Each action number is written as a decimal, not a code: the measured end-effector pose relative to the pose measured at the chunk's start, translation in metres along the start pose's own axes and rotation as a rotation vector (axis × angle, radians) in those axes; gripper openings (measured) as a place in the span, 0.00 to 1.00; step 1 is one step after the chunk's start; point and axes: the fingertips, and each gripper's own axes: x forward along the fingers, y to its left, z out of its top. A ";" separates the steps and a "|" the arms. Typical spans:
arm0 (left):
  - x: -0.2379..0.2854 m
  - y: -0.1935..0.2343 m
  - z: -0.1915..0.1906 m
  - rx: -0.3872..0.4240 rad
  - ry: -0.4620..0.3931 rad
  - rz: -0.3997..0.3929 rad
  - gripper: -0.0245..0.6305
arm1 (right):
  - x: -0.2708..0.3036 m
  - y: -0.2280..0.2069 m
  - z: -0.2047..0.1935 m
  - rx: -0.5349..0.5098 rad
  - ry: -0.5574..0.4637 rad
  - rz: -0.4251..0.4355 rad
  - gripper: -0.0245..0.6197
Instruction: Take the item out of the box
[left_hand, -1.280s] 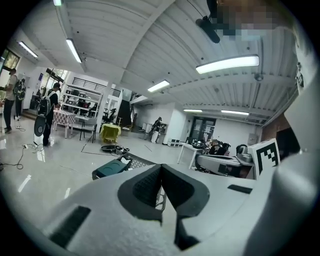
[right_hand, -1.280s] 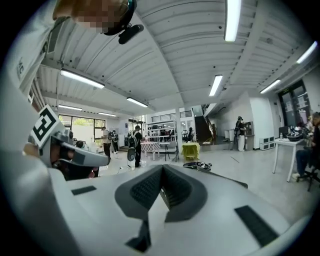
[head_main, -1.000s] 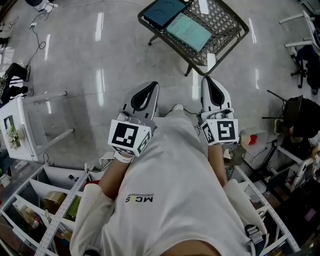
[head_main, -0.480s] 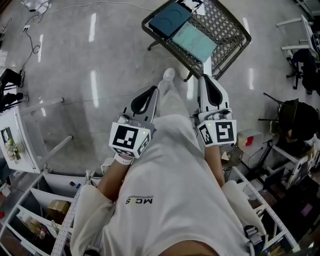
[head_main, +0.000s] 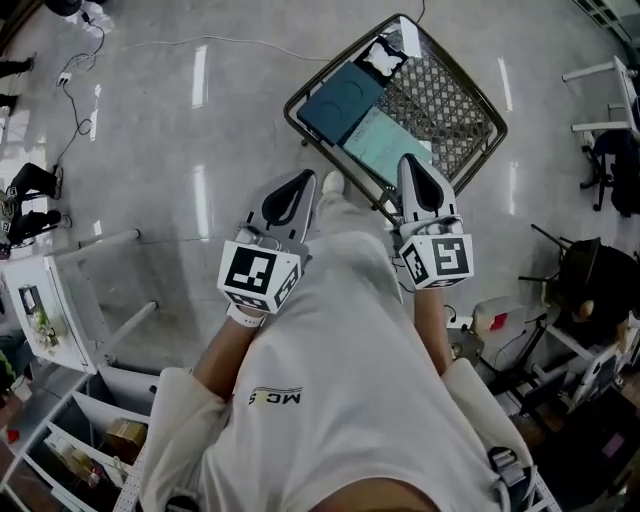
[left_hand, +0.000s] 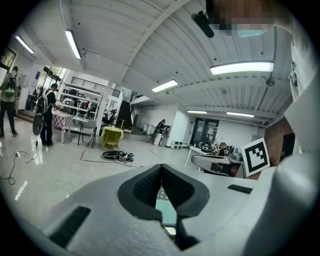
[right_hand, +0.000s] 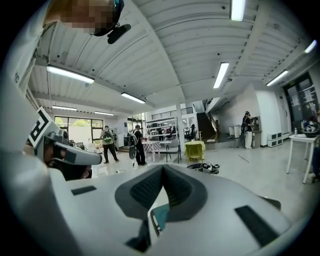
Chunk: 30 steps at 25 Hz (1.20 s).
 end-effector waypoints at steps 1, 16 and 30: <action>0.015 0.003 0.010 0.011 -0.004 0.000 0.07 | 0.011 -0.011 0.006 -0.002 -0.004 0.005 0.06; 0.156 0.040 0.048 0.028 0.063 0.023 0.07 | 0.133 -0.120 -0.004 -0.077 0.070 0.044 0.06; 0.212 0.054 0.043 -0.003 0.115 -0.032 0.07 | 0.182 -0.162 -0.042 -0.028 0.147 -0.016 0.06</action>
